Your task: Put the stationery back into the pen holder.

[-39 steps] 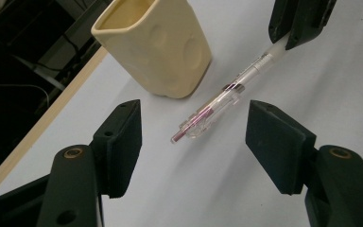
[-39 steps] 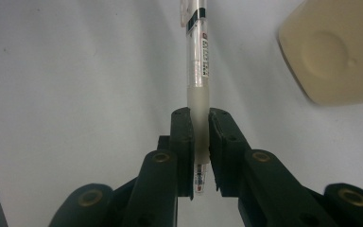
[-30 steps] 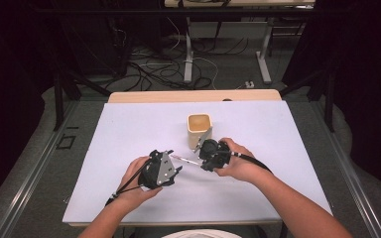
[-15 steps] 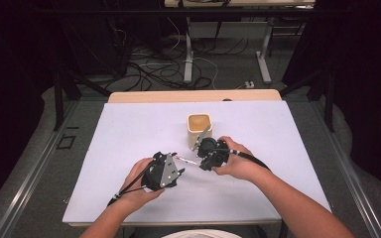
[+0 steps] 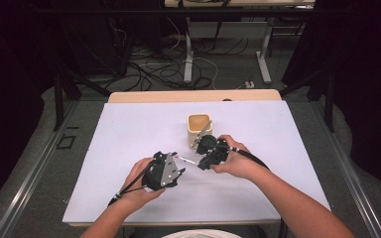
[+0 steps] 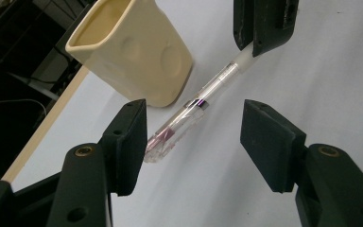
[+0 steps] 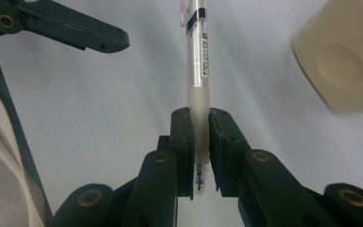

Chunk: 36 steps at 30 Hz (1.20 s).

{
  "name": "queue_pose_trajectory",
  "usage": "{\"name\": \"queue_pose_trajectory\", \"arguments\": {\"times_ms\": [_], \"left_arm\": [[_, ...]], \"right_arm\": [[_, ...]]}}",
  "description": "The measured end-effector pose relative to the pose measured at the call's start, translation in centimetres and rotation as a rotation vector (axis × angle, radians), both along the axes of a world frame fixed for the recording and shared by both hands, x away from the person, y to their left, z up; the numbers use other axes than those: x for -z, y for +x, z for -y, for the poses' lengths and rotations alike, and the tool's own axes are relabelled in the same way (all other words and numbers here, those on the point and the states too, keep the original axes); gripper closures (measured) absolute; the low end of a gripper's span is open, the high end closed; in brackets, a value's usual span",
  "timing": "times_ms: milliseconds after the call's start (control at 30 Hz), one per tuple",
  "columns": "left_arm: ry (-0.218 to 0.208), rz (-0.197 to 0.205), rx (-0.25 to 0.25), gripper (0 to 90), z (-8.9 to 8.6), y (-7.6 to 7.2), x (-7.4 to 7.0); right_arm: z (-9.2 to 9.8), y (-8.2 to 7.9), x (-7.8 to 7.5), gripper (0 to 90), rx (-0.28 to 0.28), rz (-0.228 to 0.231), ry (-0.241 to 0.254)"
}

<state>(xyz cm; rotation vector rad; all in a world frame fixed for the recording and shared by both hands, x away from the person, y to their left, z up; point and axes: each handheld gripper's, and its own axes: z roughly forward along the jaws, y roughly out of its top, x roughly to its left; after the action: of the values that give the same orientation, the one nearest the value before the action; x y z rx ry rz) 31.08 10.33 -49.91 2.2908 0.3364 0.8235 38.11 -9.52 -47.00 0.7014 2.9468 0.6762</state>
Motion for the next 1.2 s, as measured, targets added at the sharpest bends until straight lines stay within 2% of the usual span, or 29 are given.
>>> {"name": "queue_pose_trajectory", "arguments": {"times_ms": [33, 167, 300, 433, 567, 667, 800, 900, 1000, 1033, 1133, 1200], "left_arm": [[-0.005, -0.004, -0.003, 41.8, 0.0, 0.0, 0.0], [-0.026, -0.017, -0.021, 41.5, -0.3, 0.1, -0.1], [-0.039, -0.024, -0.027, 41.5, -0.4, 0.3, -0.2], [-0.068, -0.062, -0.037, 41.5, -0.6, 0.4, -0.3], [-0.121, -0.123, -0.059, 41.5, -0.8, 0.7, -0.5], [-0.140, -0.136, -0.075, 41.5, -1.0, 0.8, -0.5], [-0.134, -0.124, -0.078, 41.4, -1.2, 0.9, -0.6], [-0.120, -0.105, -0.065, 41.3, -1.0, 0.8, -0.7], [-0.103, -0.084, -0.051, 41.4, -0.8, 0.8, -0.7], [-0.098, -0.073, -0.046, 41.5, -0.7, 0.7, -0.7], [-0.057, -0.043, -0.022, 41.9, -0.2, 0.6, -0.6], [-0.019, -0.009, -0.010, 42.0, 0.1, 0.4, -0.5]], "right_arm": [[0.2, 0.0, 0.1, 80.8, 0.005, -0.009, 0.025], [0.6, 0.1, 0.2, 80.8, 0.037, -0.007, 0.076], [1.1, 0.0, 0.4, 80.9, 0.052, 0.031, 0.119], [1.4, -0.1, 0.3, 80.9, 0.069, 0.073, 0.147], [1.6, -0.3, 0.1, 80.9, 0.073, 0.108, 0.187], [1.6, -0.5, 0.1, 80.8, 0.072, 0.122, 0.197], [1.6, -0.6, 0.2, 80.8, 0.069, 0.121, 0.199], [1.5, -0.4, 0.1, 80.9, 0.061, 0.099, 0.193], [1.4, -0.2, 0.0, 80.8, 0.051, 0.060, 0.185], [1.3, -0.2, -0.2, 80.8, 0.058, 0.031, 0.171], [1.0, -0.1, -0.4, 80.8, 0.061, -0.002, 0.159], [0.9, 0.0, -0.6, 80.8, 0.067, -0.037, 0.154]]}}
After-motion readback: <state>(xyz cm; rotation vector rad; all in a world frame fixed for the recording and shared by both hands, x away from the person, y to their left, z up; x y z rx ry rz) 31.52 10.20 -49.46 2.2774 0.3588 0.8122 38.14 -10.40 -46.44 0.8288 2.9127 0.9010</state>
